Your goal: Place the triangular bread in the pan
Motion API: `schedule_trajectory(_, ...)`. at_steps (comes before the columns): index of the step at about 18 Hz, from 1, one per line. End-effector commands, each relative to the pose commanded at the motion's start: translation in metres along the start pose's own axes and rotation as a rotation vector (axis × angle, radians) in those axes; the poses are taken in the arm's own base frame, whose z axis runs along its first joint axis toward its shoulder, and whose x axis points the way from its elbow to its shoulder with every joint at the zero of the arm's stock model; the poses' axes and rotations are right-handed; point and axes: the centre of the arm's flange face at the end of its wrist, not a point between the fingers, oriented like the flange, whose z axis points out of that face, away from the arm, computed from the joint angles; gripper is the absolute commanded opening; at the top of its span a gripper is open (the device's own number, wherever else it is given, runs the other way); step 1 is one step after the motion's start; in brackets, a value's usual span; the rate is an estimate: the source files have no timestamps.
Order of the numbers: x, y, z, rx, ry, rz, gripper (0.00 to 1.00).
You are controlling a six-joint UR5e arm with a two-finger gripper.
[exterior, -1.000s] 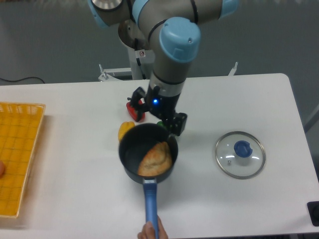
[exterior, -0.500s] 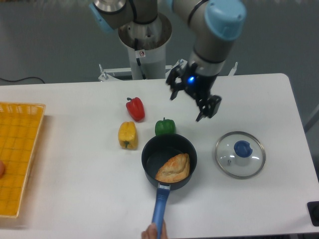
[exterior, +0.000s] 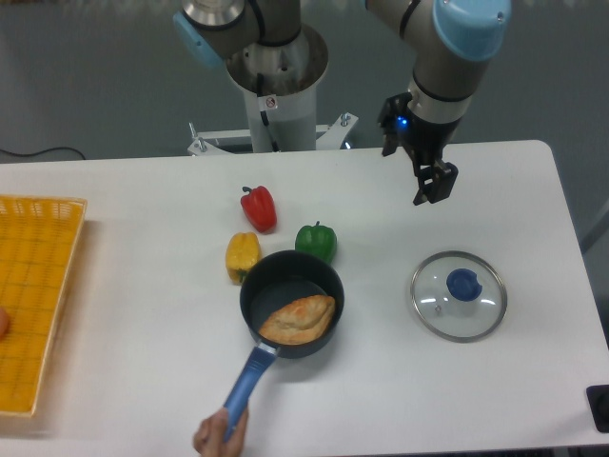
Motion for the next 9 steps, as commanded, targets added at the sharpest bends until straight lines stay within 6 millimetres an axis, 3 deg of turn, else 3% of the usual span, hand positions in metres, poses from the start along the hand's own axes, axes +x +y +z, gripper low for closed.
schedule_trajectory(4, -0.016, 0.013, -0.008, 0.024, -0.035, -0.020, 1.00)
schedule_trajectory(9, -0.021, 0.021, 0.000, 0.016, -0.049, -0.017, 1.00)
